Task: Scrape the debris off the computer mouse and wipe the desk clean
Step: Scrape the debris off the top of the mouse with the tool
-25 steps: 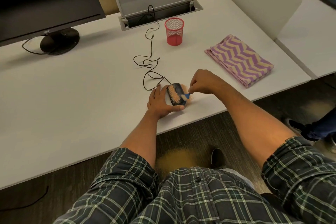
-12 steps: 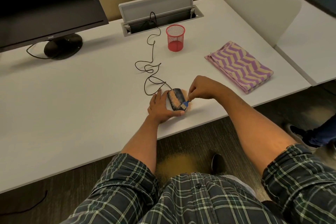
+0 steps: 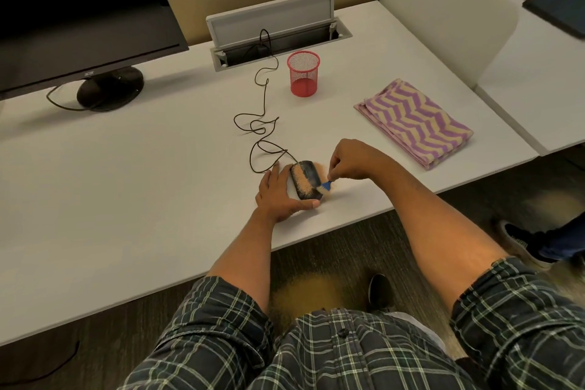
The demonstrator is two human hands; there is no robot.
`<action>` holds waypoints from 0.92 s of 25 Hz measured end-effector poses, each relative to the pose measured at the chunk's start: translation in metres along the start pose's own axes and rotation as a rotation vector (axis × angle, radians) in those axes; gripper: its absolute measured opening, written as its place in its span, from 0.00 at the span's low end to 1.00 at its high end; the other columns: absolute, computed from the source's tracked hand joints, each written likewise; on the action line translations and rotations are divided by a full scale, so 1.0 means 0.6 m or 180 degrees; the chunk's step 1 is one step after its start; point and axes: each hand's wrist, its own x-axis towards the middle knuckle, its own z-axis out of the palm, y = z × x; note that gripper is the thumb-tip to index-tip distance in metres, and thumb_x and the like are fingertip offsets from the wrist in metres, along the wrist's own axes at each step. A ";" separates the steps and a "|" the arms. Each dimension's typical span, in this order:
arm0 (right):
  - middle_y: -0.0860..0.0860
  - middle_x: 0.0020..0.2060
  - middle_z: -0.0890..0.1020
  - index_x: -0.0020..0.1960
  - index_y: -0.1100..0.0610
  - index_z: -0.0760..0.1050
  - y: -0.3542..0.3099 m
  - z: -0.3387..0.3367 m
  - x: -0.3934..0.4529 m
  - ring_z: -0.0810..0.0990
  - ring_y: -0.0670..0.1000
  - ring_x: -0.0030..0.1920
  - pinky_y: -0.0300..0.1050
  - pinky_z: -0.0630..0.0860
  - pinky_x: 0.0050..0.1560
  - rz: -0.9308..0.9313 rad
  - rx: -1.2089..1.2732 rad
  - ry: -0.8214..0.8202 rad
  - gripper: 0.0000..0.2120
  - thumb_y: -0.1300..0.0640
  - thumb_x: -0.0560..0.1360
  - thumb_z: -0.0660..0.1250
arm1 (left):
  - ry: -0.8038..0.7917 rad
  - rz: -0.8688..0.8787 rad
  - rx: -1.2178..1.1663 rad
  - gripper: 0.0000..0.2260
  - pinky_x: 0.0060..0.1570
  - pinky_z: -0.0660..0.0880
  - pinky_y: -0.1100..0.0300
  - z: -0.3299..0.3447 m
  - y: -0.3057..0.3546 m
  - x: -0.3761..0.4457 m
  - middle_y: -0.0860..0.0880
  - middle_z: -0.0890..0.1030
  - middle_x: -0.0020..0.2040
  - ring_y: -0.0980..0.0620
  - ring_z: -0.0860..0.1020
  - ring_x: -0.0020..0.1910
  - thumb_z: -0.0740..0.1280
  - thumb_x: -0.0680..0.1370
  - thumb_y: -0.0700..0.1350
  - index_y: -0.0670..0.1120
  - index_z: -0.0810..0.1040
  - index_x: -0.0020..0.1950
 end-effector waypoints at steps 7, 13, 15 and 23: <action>0.50 0.34 0.84 0.44 0.59 0.87 0.011 0.004 0.002 0.76 0.49 0.33 0.40 0.71 0.33 -0.0011 0.0394 0.0011 0.04 0.60 0.69 0.76 | -0.0028 0.0002 0.0027 0.56 0.78 0.48 0.43 -0.001 0.002 0.000 0.55 0.40 0.82 0.49 0.40 0.81 0.76 0.65 0.69 0.58 0.46 0.82; 0.49 0.35 0.84 0.45 0.59 0.87 0.019 0.006 0.008 0.78 0.48 0.35 0.40 0.73 0.35 0.0056 0.0457 0.0137 0.05 0.60 0.70 0.75 | -0.0028 -0.0007 0.0004 0.56 0.77 0.47 0.44 -0.002 0.002 -0.001 0.56 0.40 0.82 0.50 0.39 0.80 0.76 0.64 0.69 0.58 0.46 0.82; 0.50 0.35 0.84 0.46 0.59 0.87 0.017 0.004 0.007 0.77 0.48 0.33 0.40 0.72 0.34 0.0077 0.0353 0.0250 0.06 0.60 0.70 0.76 | -0.0025 -0.0015 0.0005 0.56 0.77 0.47 0.44 -0.002 0.002 -0.001 0.56 0.40 0.82 0.51 0.39 0.80 0.76 0.64 0.69 0.58 0.47 0.82; 0.50 0.43 0.86 0.48 0.56 0.86 0.025 0.013 0.017 0.79 0.45 0.35 0.40 0.73 0.36 0.0329 0.0307 0.1208 0.08 0.54 0.74 0.71 | -0.0020 -0.0031 0.0024 0.55 0.77 0.47 0.44 -0.003 0.004 -0.004 0.56 0.40 0.82 0.50 0.40 0.81 0.76 0.65 0.69 0.59 0.47 0.82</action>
